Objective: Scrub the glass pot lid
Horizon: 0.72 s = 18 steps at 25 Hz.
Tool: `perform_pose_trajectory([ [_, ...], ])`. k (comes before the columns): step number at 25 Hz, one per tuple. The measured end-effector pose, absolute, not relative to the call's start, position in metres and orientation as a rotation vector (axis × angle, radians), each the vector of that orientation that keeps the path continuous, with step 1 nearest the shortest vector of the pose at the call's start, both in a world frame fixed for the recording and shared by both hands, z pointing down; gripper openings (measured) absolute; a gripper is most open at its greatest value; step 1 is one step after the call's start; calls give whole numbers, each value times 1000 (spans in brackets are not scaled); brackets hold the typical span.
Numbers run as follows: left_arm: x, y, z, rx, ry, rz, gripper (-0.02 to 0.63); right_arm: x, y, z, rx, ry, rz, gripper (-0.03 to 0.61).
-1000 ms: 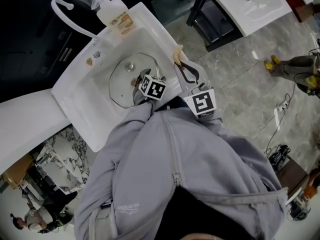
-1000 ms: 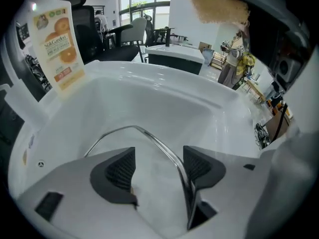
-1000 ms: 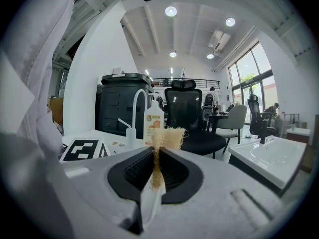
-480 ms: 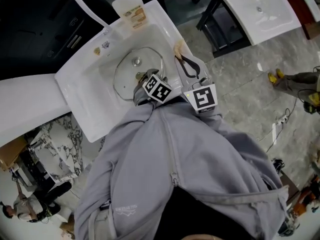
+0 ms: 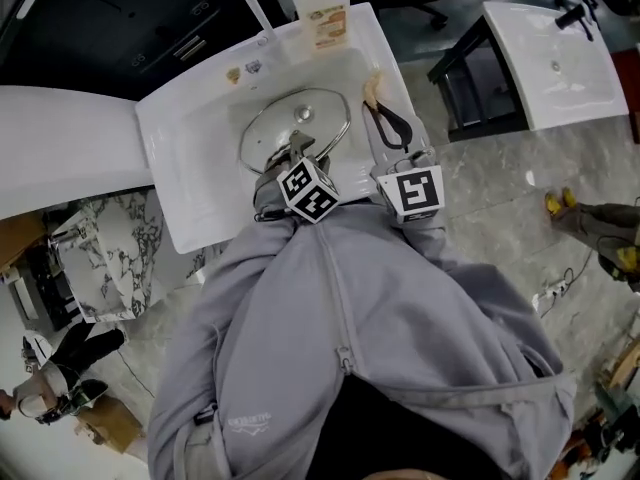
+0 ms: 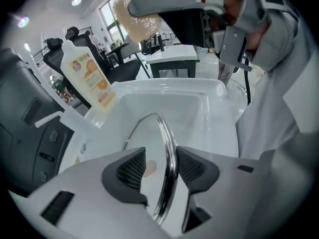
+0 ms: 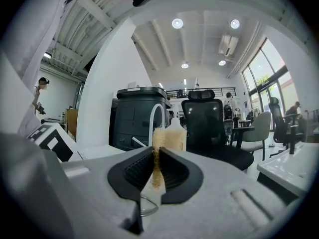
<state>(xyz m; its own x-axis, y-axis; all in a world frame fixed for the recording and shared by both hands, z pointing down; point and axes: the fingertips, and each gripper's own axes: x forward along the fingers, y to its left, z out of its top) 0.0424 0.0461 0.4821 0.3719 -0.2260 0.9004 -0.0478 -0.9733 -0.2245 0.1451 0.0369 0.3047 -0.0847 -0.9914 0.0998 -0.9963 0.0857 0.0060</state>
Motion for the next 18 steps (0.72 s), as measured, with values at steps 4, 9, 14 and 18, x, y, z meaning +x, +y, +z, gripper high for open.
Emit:
perform_pose_trajectory([
  [4, 28, 27, 461, -2434, 291, -1622, 180, 136, 29, 298, 2064, -2289, 79, 29],
  [9, 2, 20, 471, -2309, 182, -1709, 176, 132, 25, 295, 2076, -2296, 70, 29],
  [14, -26, 16, 486, -2091, 19, -1707, 124, 136, 26, 296, 2114, -2273, 89, 29],
  [18, -34, 26, 496, -1959, -181, -1684, 45, 137, 26, 296, 2133, -2250, 106, 29],
])
